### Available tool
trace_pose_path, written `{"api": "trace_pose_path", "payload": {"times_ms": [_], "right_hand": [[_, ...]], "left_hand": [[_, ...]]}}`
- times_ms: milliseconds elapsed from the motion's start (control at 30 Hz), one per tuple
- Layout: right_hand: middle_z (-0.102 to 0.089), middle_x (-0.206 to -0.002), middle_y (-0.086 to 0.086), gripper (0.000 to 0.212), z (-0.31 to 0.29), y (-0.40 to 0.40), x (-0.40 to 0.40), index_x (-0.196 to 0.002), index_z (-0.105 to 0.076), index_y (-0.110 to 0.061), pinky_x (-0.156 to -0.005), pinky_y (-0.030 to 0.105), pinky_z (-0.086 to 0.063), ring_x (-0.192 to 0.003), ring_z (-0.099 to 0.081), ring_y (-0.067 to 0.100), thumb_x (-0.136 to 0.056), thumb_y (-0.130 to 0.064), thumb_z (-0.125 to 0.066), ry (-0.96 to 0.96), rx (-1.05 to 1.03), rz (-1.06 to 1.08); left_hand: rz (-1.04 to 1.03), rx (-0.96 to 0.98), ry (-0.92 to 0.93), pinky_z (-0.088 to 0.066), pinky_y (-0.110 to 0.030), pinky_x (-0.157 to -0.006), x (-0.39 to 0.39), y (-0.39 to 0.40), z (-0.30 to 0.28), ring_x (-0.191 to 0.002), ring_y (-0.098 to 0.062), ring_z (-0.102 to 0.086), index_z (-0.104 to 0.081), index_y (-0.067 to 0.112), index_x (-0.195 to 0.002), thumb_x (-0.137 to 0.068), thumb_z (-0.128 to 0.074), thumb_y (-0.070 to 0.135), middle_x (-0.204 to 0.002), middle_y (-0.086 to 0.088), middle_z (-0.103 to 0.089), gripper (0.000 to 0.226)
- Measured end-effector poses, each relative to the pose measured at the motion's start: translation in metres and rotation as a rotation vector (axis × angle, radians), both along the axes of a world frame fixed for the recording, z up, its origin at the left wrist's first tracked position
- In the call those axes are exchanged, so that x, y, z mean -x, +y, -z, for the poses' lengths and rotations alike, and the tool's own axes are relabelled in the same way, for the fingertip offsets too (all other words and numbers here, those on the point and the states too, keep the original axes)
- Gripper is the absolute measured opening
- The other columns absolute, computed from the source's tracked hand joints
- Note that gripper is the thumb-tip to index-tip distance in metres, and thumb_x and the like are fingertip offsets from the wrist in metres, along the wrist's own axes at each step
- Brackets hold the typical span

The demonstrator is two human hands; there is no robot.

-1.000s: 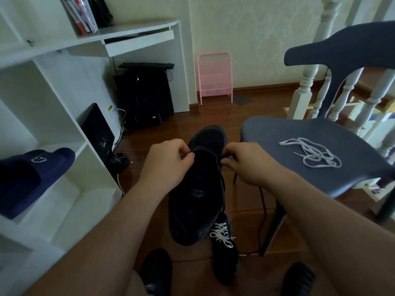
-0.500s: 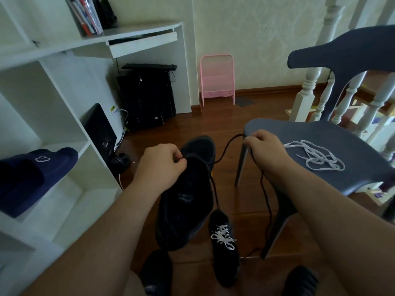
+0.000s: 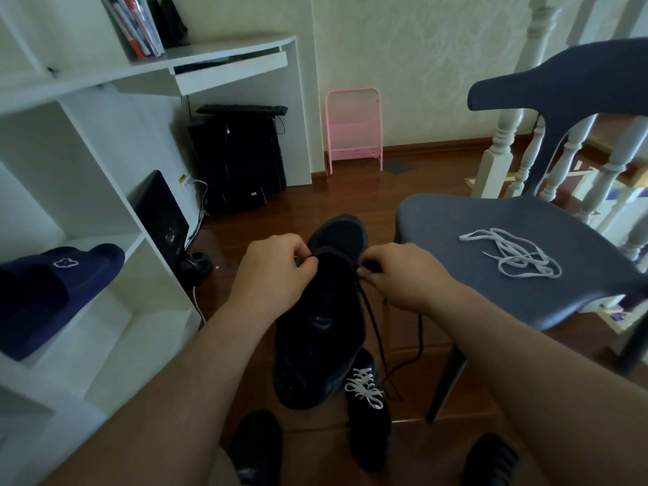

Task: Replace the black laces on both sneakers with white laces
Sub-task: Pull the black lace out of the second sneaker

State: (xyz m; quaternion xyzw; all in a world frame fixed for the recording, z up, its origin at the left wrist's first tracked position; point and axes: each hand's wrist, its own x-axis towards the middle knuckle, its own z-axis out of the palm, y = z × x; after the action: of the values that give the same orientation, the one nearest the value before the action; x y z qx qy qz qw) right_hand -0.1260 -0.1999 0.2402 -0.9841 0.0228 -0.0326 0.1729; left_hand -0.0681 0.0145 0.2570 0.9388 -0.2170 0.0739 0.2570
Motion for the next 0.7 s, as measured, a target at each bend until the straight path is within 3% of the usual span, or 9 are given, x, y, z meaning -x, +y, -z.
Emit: {"api": "trace_pose_path", "payload": {"times_ms": [67, 133, 267, 333, 433, 533, 567, 633, 700], "right_hand": [[-0.067, -0.084, -0.009, 0.023, 0.002, 0.002, -0.001, -0.092, -0.069, -0.034, -0.066, 0.036, -0.052, -0.076, -0.062, 0.017, -0.104, -0.042, -0.052, -0.059, -0.042, 0.009], [-0.063, -0.076, -0.005, 0.029, 0.007, -0.007, -0.004, -0.076, -0.058, -0.031, -0.058, 0.036, -0.047, -0.071, -0.061, 0.02, -0.102, -0.041, -0.052, -0.074, -0.118, 0.111], [-0.062, -0.086, 0.005, 0.025, 0.032, -0.052, -0.004, -0.081, -0.058, -0.028, -0.066, 0.037, -0.048, -0.075, -0.058, 0.025, -0.103, -0.039, -0.052, 0.233, 0.004, 0.307], [-0.061, -0.086, 0.006, 0.024, 0.033, -0.065, -0.001, -0.085, -0.062, -0.024, -0.067, 0.036, -0.048, -0.075, -0.058, 0.024, -0.104, -0.035, -0.051, 0.297, 0.006, 0.355], [-0.053, -0.072, 0.005, 0.036, 0.018, -0.06, -0.002, -0.072, -0.047, -0.013, -0.06, 0.034, -0.036, -0.064, -0.049, 0.022, -0.105, -0.028, -0.05, 0.064, -0.311, 0.342], [-0.034, -0.06, 0.003, 0.043, 0.0, -0.042, 0.001, -0.066, -0.041, -0.017, -0.058, 0.034, -0.029, -0.056, -0.034, 0.019, -0.1, -0.037, -0.06, -0.195, -0.73, 0.326], [-0.032, -0.058, 0.002, 0.044, -0.003, -0.038, 0.003, -0.063, -0.041, -0.019, -0.058, 0.036, -0.031, -0.056, -0.034, 0.018, -0.097, -0.036, -0.065, -0.235, -0.792, 0.313], [-0.034, -0.057, 0.002, 0.045, -0.004, -0.031, 0.004, -0.058, -0.04, -0.02, -0.062, 0.038, -0.041, -0.058, -0.041, 0.021, -0.089, -0.014, -0.072, -0.285, -0.903, 0.289], [-0.04, -0.057, 0.004, 0.049, -0.006, -0.027, 0.002, -0.059, -0.037, -0.019, -0.068, 0.035, -0.055, -0.064, -0.061, 0.028, -0.085, 0.007, -0.07, -0.289, -1.073, 0.262]], "left_hand": [[0.001, -0.005, -0.001, -0.043, -0.022, -0.055, 0.0, 0.001, -0.001, -0.062, -0.005, -0.062, -0.067, 0.031, -0.087, -0.098, -0.071, 0.039, -0.069, 0.011, -0.064, 0.014], [-0.01, 0.001, -0.01, -0.043, -0.022, -0.055, -0.001, 0.002, -0.002, -0.064, -0.004, -0.062, -0.068, 0.032, -0.087, -0.097, -0.071, 0.039, -0.07, 0.012, -0.064, 0.013], [-0.051, 0.029, -0.009, -0.05, -0.028, -0.061, -0.007, 0.012, -0.003, -0.068, -0.007, -0.064, -0.069, 0.03, -0.084, -0.096, -0.072, 0.037, -0.069, 0.01, -0.066, 0.014], [-0.057, 0.025, 0.006, -0.053, -0.031, -0.061, -0.008, 0.017, -0.002, -0.067, -0.008, -0.065, -0.069, 0.031, -0.084, -0.096, -0.072, 0.036, -0.068, 0.01, -0.066, 0.014], [-0.035, -0.019, 0.025, -0.045, -0.026, -0.057, -0.006, 0.014, 0.0, -0.069, -0.007, -0.063, -0.067, 0.031, -0.084, -0.096, -0.073, 0.037, -0.072, 0.011, -0.065, 0.014], [-0.021, -0.032, 0.027, -0.042, -0.024, -0.056, -0.003, 0.008, 0.001, -0.071, -0.007, -0.062, -0.067, 0.031, -0.085, -0.097, -0.072, 0.037, -0.076, 0.011, -0.064, 0.015], [-0.015, -0.029, 0.029, -0.042, -0.025, -0.056, -0.003, 0.006, 0.001, -0.071, -0.008, -0.062, -0.067, 0.029, -0.085, -0.097, -0.072, 0.037, -0.076, 0.011, -0.064, 0.015], [-0.002, -0.024, 0.034, -0.043, -0.024, -0.056, 0.001, 0.002, 0.001, -0.07, -0.007, -0.061, -0.068, 0.029, -0.085, -0.098, -0.07, 0.037, -0.074, 0.011, -0.064, 0.015], [0.016, -0.023, 0.025, -0.04, -0.022, -0.054, 0.005, -0.004, 0.001, -0.069, -0.004, -0.059, -0.066, 0.031, -0.084, -0.098, -0.07, 0.037, -0.073, 0.011, -0.063, 0.016]]}}
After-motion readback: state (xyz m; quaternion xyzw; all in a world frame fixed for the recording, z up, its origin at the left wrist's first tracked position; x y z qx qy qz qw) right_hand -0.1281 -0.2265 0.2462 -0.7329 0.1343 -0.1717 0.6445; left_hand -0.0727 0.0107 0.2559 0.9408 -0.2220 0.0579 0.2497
